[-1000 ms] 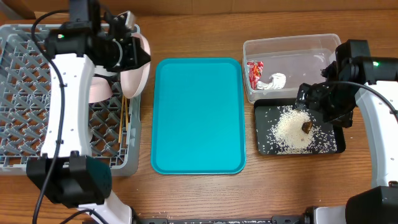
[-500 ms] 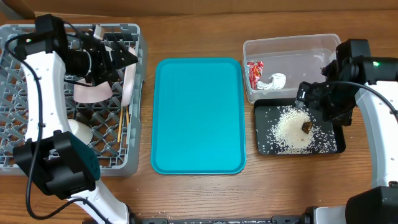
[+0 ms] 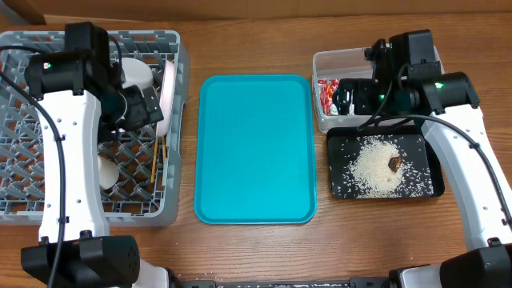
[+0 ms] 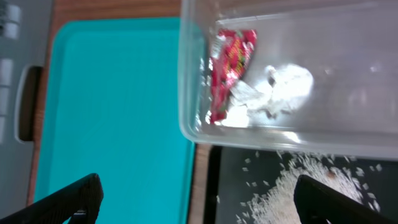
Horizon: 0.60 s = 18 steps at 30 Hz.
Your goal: Sort waste into correct bins and load items into the dishwasher
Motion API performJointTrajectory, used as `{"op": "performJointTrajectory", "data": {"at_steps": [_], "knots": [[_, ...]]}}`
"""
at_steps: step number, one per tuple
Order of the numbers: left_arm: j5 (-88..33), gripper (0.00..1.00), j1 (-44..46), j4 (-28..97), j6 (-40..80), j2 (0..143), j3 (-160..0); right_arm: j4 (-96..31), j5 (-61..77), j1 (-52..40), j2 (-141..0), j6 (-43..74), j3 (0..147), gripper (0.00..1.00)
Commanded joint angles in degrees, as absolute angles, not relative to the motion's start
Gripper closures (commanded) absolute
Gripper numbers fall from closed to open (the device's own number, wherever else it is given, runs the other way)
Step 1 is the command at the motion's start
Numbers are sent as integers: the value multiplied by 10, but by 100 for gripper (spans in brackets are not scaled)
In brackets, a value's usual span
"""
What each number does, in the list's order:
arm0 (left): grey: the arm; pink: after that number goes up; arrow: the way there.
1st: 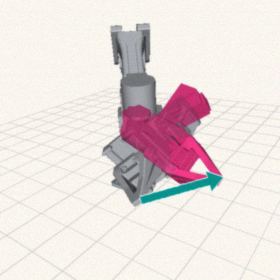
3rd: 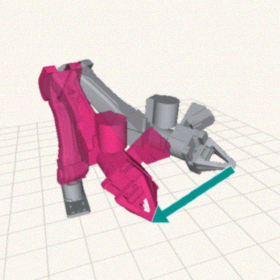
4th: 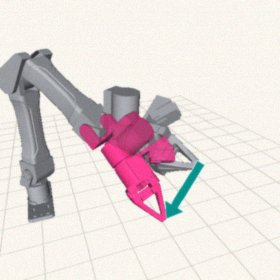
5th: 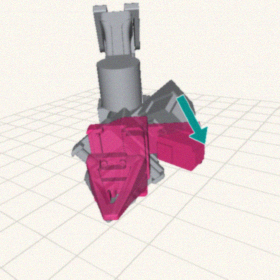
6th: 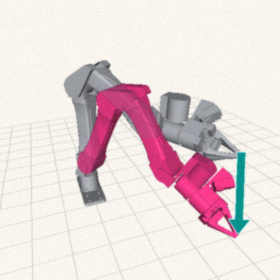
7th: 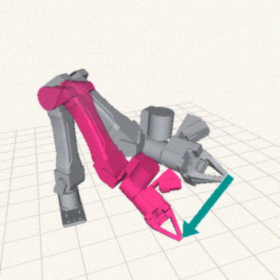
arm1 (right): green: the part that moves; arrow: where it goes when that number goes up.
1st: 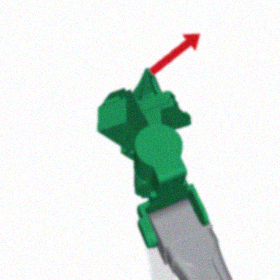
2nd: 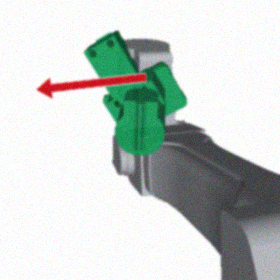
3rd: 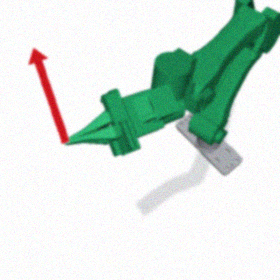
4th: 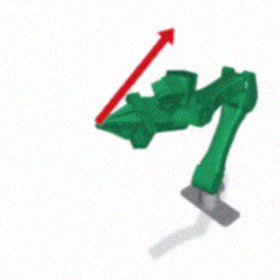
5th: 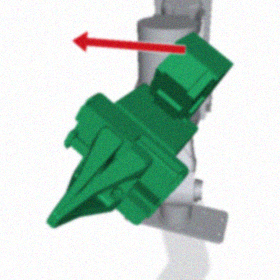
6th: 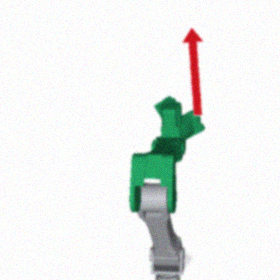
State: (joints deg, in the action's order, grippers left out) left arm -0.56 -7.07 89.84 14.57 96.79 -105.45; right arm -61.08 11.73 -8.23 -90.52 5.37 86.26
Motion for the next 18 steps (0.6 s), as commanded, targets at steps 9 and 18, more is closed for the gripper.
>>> {"op": "performJointTrajectory", "data": {"at_steps": [9, 18], "knots": [[-47, 0, -41, 754, 57, 658, -785, -581, 82, -57, -745, 76, 728, 0], [-58, 0, -41, 660, 53, 272, -574, -538, 50, -57, -419, 75, 569, 0]]}}
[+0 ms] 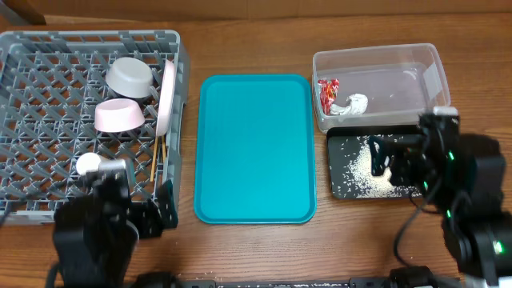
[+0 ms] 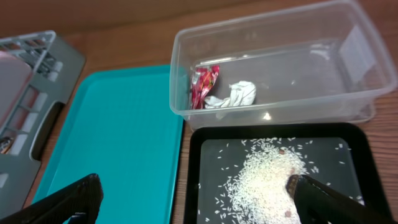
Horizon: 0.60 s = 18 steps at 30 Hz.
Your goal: Sort waste into correct bins and load items into the dishwasher
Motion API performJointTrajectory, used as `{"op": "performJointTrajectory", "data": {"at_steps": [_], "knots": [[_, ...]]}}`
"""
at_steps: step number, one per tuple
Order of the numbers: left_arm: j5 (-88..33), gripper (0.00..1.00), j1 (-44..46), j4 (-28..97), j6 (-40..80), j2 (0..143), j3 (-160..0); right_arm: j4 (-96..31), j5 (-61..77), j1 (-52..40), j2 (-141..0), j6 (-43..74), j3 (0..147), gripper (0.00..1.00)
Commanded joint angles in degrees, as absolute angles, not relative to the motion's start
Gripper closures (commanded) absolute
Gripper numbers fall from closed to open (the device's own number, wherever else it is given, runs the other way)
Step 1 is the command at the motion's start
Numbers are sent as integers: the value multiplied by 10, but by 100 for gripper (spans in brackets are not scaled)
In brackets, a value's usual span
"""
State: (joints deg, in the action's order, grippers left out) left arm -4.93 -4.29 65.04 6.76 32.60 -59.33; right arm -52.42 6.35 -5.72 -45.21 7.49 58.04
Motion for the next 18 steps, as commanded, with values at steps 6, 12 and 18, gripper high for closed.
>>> {"op": "performJointTrajectory", "data": {"at_steps": [6, 12, 18], "knots": [[-58, 0, -41, 722, 53, 248, -574, -574, 50, -57, -404, 75, 569, 0], [-58, 0, -41, 722, 53, 249, -574, -574, 50, -57, -406, 75, 569, 0], [-58, 0, -41, 722, 53, 249, -574, -498, 0, -53, -351, 59, 531, 0]]}}
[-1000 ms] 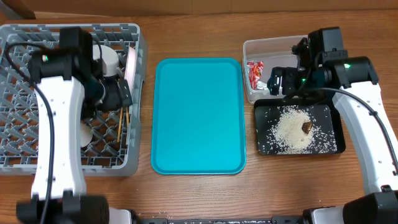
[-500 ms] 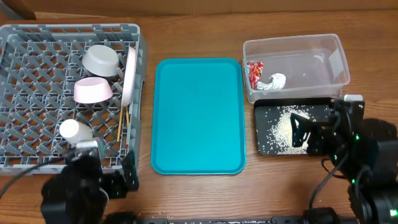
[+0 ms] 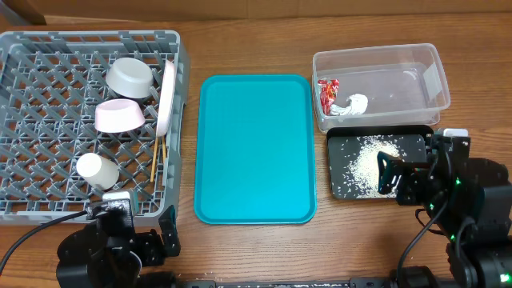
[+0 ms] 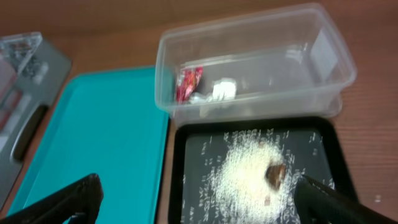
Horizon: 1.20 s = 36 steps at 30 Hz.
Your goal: Sort waste into correct bins and load items into the dishwasher
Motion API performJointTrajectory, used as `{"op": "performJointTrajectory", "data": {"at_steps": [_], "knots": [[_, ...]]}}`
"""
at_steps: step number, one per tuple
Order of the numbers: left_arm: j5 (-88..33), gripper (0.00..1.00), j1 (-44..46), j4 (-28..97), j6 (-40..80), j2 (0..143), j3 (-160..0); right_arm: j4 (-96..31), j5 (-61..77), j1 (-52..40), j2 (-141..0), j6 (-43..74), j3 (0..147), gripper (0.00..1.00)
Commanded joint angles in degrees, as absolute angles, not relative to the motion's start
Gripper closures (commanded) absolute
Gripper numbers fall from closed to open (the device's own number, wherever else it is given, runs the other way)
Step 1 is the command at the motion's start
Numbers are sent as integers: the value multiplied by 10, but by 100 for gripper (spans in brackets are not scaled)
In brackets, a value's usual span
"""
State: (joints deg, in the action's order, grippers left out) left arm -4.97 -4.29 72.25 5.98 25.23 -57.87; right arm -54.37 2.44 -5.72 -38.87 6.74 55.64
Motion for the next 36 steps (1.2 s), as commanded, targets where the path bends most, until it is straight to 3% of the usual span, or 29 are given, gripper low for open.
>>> {"op": "performJointTrajectory", "data": {"at_steps": [1, 9, 16, 19, 22, 36], "knots": [[-58, 0, -41, 722, 53, 249, -574, -471, 0, -48, -334, 59, 512, 0], [-58, 0, -41, 722, 53, 249, -574, -143, -4, -40, -73, 60, 216, 0], [-58, 0, -41, 722, 53, 249, -574, 29, 7, -25, -1, 55, 58, 0], [-58, 0, -41, 722, 53, 249, -574, 32, 8, -24, -1, 55, 9, 0], [-58, 0, -41, 722, 53, 249, -574, -52, 19, -20, -1, 43, 5, 0], [-58, 0, -41, 722, 53, 249, -574, -46, 26, -20, -2, 32, 5, 0]]}}
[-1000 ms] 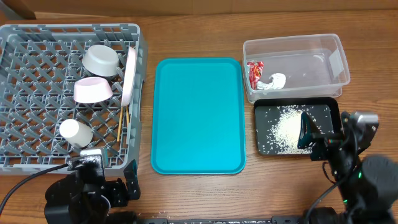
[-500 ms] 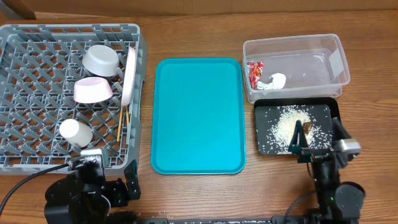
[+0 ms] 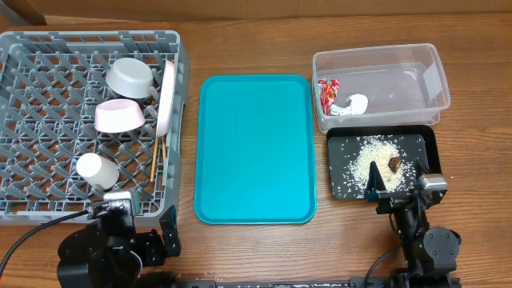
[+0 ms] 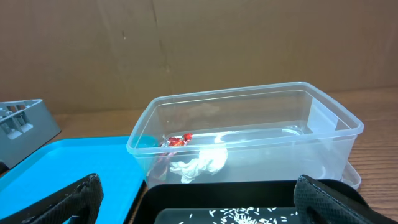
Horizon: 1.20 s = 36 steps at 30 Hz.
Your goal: Sort waste into correct bins and load items into the dishwasher
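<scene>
The grey dish rack (image 3: 48, 200) at the left holds a grey bowl (image 3: 130, 76), a pink bowl (image 3: 120, 116), an upright pink plate (image 3: 168, 88), a white cup (image 3: 98, 170) and a chopstick (image 3: 158, 160). At the right, the clear bin (image 3: 400, 80) contains a red wrapper (image 4: 177, 140) and a white tissue (image 4: 200, 163). In front of it, the black tray (image 3: 340, 164) carries spilled rice (image 3: 372, 156) and a brown scrap (image 3: 394, 164). My right gripper (image 4: 199, 200) is open and empty at the tray's near edge. My left arm (image 3: 120, 248) is folded at the front left, with its jaws unclear.
A bare teal tray (image 3: 254, 148) lies in the middle between rack and bins. A cardboard wall stands behind the table in the right wrist view.
My right arm has drawn back and lowered to the table's front edge. Its camera now looks level across the black tray at the bin. The left arm has not moved.
At first my left arm reached over the rack and my open right gripper hung over the clear bin holding wrapper and tissue. Then both arms had pulled back toward the front edge. Now both sit folded there, and all items lie unchanged.
</scene>
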Motion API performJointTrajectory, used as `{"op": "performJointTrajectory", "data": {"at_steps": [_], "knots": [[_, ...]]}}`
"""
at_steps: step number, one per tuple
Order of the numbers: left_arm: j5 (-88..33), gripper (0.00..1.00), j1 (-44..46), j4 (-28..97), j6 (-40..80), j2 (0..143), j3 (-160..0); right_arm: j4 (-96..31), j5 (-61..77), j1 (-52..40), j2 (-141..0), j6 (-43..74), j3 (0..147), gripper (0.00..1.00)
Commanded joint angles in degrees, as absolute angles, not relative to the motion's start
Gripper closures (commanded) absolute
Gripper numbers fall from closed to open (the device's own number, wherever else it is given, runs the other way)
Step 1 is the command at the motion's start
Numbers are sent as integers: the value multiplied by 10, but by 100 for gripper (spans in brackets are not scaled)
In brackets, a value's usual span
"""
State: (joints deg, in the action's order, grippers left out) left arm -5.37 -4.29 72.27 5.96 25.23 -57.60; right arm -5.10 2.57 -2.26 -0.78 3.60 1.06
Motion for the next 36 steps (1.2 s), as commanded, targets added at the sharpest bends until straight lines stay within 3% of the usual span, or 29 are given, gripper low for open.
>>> {"op": "performJointTrajectory", "data": {"at_steps": [1, 18, 28, 31, 36], "knots": [[-58, 0, -41, 722, 53, 249, -574, -46, 26, -20, -2, 32, 5, 0], [-72, 0, -41, 715, 53, 243, -572, -46, 26, -20, -2, 32, 5, 0], [-119, 0, 0, 300, 54, 63, -218, -46, 26, -20, -2, 32, 5, 0], [-110, 0, 10, 79, 53, 1, -72, -46, 26, -20, -2, 32, 5, 0], [-34, 0, 11, -59, 52, 2, -3, -46, 26, -20, -2, 32, 5, 0]]}}
